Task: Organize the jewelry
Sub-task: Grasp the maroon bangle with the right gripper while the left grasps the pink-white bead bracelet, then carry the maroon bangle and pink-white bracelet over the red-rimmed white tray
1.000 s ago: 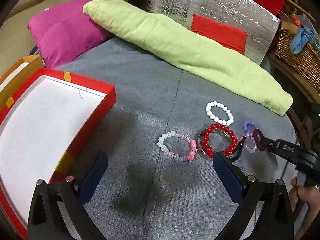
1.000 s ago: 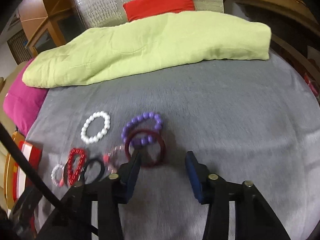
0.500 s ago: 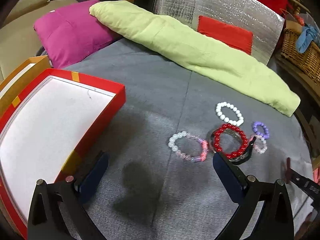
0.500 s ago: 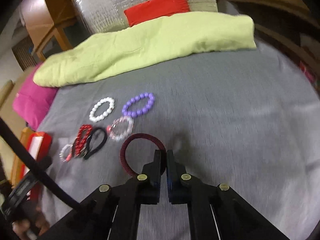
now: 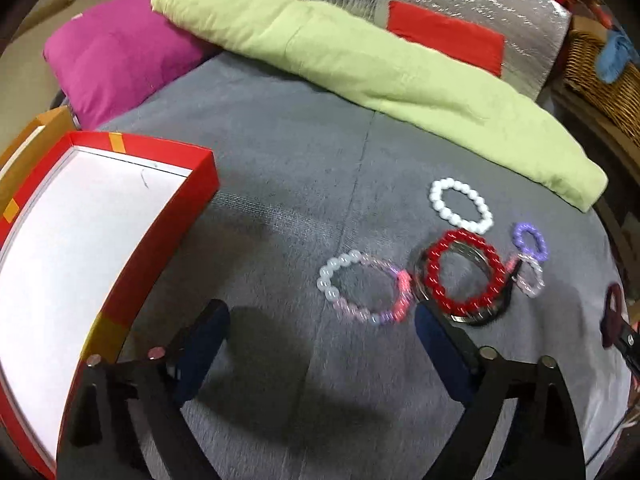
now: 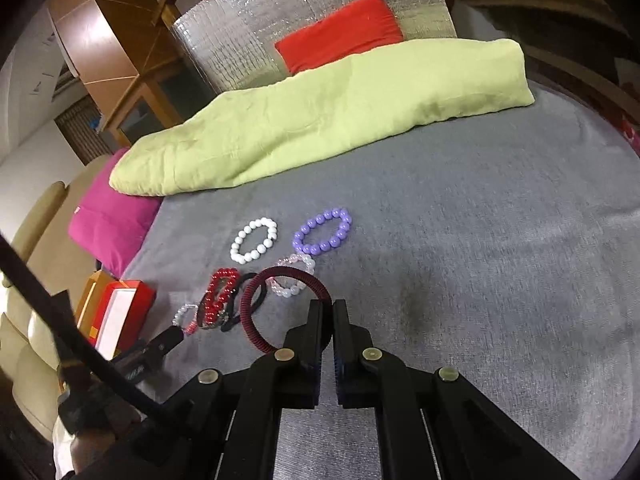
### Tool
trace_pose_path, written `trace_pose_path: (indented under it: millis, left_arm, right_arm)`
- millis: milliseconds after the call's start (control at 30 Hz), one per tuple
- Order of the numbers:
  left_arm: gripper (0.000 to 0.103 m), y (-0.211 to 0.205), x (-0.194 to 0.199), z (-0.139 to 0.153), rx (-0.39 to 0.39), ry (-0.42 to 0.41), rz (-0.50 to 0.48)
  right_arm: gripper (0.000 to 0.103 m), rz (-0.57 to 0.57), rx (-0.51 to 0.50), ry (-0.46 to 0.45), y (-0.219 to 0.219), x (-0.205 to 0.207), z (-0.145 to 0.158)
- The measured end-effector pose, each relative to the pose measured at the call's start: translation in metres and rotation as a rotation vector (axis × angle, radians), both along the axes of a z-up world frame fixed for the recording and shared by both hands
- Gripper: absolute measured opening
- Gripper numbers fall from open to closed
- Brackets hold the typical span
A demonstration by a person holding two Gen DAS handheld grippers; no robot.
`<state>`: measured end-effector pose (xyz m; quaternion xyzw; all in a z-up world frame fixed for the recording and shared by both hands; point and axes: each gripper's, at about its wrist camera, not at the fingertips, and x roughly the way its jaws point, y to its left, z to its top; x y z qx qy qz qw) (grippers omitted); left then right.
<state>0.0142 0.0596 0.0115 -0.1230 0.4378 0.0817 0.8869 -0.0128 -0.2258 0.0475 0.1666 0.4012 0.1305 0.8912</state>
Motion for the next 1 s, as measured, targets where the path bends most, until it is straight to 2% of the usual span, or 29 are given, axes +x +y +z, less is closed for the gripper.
trace_pose_path:
  millis: [67, 100, 133, 167, 200, 233, 367, 533, 700, 1000]
  left_arm:
    - [0.088, -0.002, 0.01, -0.005, 0.033, 0.018, 0.014]
    - [0.082, -0.003, 0.013, -0.005, 0.046, 0.021, 0.016]
    - [0.062, -0.006, 0.016, -0.005, 0.069, 0.032, 0.017]
    - [0.051, -0.009, 0.019, -0.005, 0.099, 0.046, 0.01]
    - [0.034, -0.012, 0.02, -0.005, 0.11, 0.046, -0.015]
    - [0.013, -0.015, 0.021, -0.005, 0.087, 0.052, -0.059]
    - [0.009, -0.02, 0.014, -0.001, 0.107, 0.053, -0.108]
    - [0.008, -0.01, -0.012, 0.009, 0.042, 0.036, -0.14]
    - [0.008, -0.01, -0.042, 0.031, 0.051, -0.023, -0.149]
    - [0.008, -0.006, -0.071, 0.064, 0.089, -0.104, -0.152]
  right_arm:
    - [0.005, 0.005, 0.006, 0.005, 0.002, 0.001, -0.001]
    - [0.005, 0.008, 0.007, 0.007, 0.003, 0.002, -0.002]
    - [0.005, 0.012, 0.006, 0.009, 0.004, 0.002, -0.002]
    - [0.005, 0.015, 0.006, 0.01, 0.004, 0.002, -0.002]
    - [0.005, 0.016, 0.007, 0.011, 0.005, 0.003, -0.003]
    - [0.005, 0.017, 0.009, 0.012, 0.005, 0.003, -0.003]
    - [0.005, 0.016, 0.011, 0.014, 0.004, 0.003, -0.003]
    - [0.005, 0.011, 0.026, 0.009, 0.001, 0.001, -0.002]
    - [0.005, 0.018, 0.032, -0.004, 0.002, -0.001, 0.002]
    - [0.005, 0.036, 0.026, -0.018, 0.007, -0.007, 0.006]
